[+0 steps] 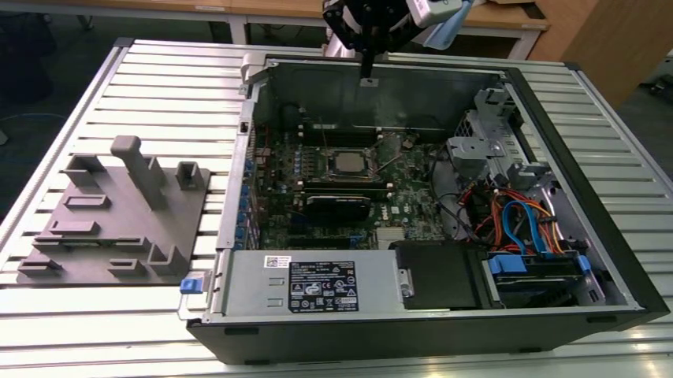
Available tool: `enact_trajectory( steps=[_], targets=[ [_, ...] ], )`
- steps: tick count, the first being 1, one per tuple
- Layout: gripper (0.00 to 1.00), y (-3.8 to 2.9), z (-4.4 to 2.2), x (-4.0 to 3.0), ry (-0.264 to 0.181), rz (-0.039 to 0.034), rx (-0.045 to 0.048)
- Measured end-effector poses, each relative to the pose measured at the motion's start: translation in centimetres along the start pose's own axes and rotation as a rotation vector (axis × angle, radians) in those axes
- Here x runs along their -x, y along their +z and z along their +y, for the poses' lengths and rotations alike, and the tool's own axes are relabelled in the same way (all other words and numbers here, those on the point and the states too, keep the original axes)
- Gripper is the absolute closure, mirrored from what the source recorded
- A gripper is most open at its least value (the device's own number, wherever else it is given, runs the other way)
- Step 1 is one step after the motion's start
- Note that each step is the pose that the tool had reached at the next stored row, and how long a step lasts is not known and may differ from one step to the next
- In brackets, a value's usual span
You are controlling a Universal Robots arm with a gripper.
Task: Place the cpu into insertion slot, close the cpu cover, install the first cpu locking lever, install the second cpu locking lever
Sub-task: 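Close the cpu cover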
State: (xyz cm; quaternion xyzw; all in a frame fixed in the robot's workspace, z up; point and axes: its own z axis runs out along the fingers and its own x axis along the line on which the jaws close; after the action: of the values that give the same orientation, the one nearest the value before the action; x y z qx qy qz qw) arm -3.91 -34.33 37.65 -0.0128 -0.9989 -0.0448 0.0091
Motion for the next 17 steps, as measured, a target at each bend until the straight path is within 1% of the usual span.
enact_trajectory(
  steps=[12,14,17],
  targets=[
    [0.9,0.02,0.0,0.05,0.0,0.0,-0.0001],
    [0.9,0.23,-0.03,0.08,0.0,0.0,0.0],
    [0.9,0.77,-0.11,0.2,0.0,0.0,0.0008]
  ],
)
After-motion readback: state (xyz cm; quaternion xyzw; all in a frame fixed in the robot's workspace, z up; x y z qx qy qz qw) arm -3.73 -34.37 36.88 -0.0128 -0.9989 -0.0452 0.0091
